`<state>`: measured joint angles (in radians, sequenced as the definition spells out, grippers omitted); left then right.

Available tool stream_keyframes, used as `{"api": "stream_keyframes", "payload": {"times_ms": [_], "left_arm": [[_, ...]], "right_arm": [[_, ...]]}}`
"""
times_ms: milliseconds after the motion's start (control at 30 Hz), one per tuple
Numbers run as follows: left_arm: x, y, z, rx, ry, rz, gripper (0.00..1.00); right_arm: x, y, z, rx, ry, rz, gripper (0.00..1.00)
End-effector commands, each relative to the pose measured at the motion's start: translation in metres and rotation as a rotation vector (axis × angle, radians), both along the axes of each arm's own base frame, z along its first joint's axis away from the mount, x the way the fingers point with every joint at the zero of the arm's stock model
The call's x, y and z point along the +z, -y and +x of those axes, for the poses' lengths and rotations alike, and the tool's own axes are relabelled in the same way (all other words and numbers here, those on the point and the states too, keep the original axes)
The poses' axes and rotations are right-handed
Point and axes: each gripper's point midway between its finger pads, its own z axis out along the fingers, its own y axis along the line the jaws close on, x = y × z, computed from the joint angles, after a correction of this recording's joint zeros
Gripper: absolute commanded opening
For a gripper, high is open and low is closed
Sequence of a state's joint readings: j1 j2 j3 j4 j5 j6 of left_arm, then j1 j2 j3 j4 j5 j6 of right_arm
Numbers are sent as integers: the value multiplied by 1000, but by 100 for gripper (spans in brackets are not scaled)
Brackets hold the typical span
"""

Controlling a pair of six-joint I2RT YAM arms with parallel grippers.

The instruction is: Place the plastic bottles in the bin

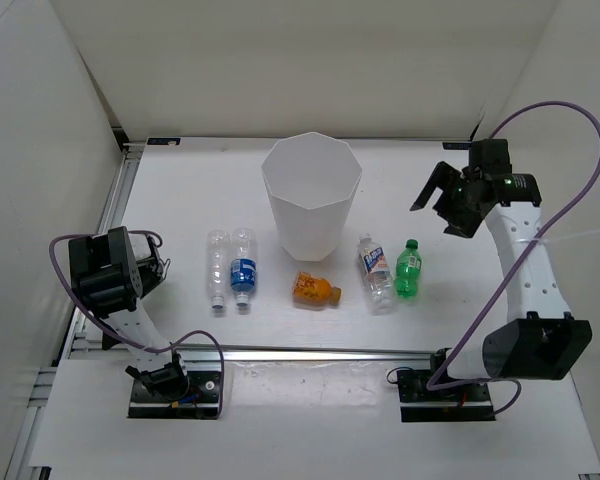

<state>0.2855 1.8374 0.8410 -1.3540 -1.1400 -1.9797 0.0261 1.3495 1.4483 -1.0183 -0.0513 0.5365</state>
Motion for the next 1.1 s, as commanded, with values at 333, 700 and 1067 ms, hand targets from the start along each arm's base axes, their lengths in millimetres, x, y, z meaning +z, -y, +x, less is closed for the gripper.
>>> {"api": "stream_keyframes", "payload": {"times_ms": [333, 700, 1067], "left_arm": [[9, -5, -2, 67, 49, 42, 100], [21, -18, 18, 44, 32, 3, 100], [121, -9, 75, -244, 94, -153, 100]], "right_arm": [[-54, -9, -1, 66, -117, 201, 100], [-112, 11, -11, 9, -280, 80, 100], [-153, 19, -2, 1, -354, 26, 100]]}}
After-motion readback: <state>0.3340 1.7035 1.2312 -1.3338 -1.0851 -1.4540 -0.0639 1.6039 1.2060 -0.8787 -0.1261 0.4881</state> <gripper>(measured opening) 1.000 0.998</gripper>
